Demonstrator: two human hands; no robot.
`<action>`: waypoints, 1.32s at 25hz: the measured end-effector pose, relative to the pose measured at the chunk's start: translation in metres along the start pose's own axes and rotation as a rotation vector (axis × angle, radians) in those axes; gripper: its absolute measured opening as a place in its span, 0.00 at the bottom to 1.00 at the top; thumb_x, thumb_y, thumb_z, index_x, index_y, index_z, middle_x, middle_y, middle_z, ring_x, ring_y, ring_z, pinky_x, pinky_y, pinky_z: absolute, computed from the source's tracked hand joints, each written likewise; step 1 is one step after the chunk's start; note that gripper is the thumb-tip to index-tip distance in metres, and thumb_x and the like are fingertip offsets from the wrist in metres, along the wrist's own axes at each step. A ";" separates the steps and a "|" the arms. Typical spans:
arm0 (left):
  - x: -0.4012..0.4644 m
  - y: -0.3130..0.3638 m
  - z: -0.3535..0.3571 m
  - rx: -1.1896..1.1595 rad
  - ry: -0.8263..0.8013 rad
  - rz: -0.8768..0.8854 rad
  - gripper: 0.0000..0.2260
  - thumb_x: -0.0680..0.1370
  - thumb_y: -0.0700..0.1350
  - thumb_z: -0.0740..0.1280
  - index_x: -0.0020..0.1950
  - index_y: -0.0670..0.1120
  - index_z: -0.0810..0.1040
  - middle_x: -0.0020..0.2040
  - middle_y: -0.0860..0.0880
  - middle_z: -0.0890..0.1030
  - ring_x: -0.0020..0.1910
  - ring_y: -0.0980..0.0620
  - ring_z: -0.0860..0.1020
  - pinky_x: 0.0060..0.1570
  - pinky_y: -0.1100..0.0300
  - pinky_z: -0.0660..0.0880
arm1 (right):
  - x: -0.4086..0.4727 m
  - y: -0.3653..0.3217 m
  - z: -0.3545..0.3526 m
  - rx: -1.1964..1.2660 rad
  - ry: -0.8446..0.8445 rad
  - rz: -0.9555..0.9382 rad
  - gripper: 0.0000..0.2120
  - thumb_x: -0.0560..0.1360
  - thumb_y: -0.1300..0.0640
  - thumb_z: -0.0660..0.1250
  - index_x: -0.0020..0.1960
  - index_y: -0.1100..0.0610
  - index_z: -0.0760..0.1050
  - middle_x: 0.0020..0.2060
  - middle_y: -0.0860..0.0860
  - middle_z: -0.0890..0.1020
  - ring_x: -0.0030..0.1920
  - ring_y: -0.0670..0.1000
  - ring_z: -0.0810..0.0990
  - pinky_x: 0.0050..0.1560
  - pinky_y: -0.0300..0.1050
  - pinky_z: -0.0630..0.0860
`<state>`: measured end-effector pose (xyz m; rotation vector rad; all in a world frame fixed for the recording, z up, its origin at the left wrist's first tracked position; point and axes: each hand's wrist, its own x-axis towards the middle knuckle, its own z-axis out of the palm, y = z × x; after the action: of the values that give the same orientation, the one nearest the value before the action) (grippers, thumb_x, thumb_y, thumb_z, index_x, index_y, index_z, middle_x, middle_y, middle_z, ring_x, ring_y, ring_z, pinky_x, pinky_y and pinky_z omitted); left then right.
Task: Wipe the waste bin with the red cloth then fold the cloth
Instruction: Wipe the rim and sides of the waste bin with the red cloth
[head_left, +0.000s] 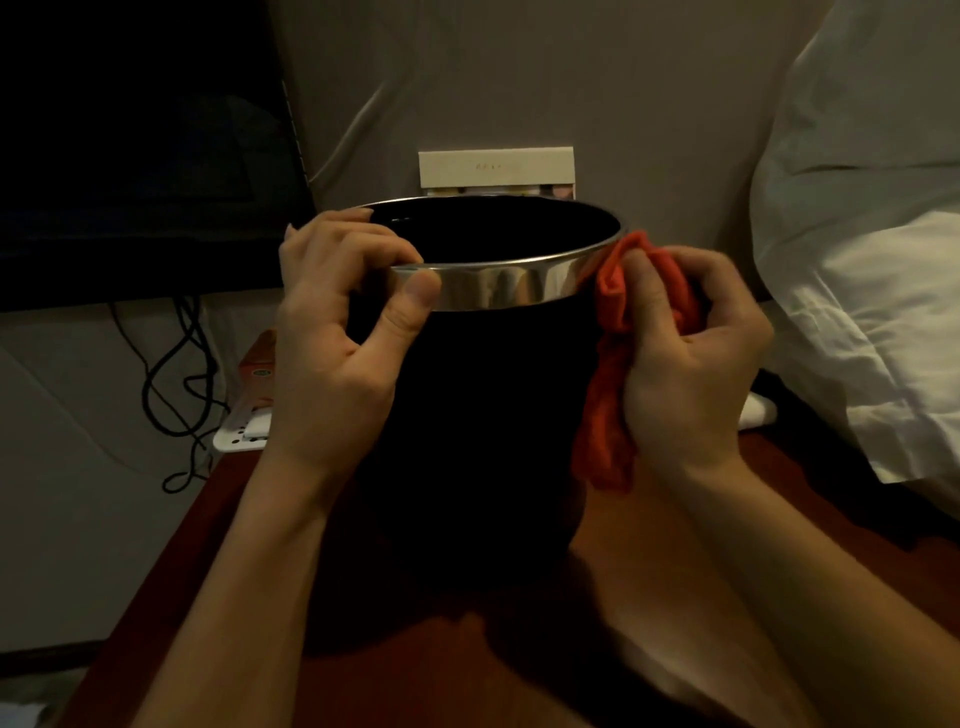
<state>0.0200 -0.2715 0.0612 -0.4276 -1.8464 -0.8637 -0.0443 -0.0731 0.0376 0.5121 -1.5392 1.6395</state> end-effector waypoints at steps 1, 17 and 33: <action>0.000 0.000 0.000 -0.002 -0.003 -0.003 0.03 0.78 0.47 0.63 0.48 0.48 0.74 0.49 0.60 0.74 0.62 0.59 0.68 0.66 0.34 0.59 | -0.004 0.004 0.000 0.018 0.000 0.025 0.02 0.80 0.54 0.69 0.48 0.51 0.78 0.40 0.44 0.80 0.43 0.42 0.79 0.46 0.36 0.74; -0.001 0.014 0.010 0.130 0.076 -0.007 0.09 0.77 0.55 0.64 0.48 0.51 0.73 0.48 0.56 0.75 0.60 0.54 0.71 0.71 0.44 0.57 | -0.093 0.026 -0.036 -0.088 -0.244 0.484 0.08 0.80 0.53 0.68 0.43 0.51 0.79 0.36 0.51 0.83 0.37 0.52 0.83 0.38 0.51 0.78; -0.002 0.015 0.011 0.113 0.110 -0.015 0.09 0.76 0.54 0.66 0.47 0.49 0.73 0.46 0.56 0.75 0.57 0.58 0.71 0.72 0.53 0.55 | -0.023 -0.014 -0.002 -0.010 -0.078 0.109 0.02 0.80 0.55 0.67 0.49 0.52 0.76 0.40 0.44 0.79 0.42 0.42 0.79 0.43 0.32 0.73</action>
<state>0.0231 -0.2538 0.0625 -0.2907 -1.7889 -0.7730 -0.0187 -0.0785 0.0284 0.5000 -1.6569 1.7109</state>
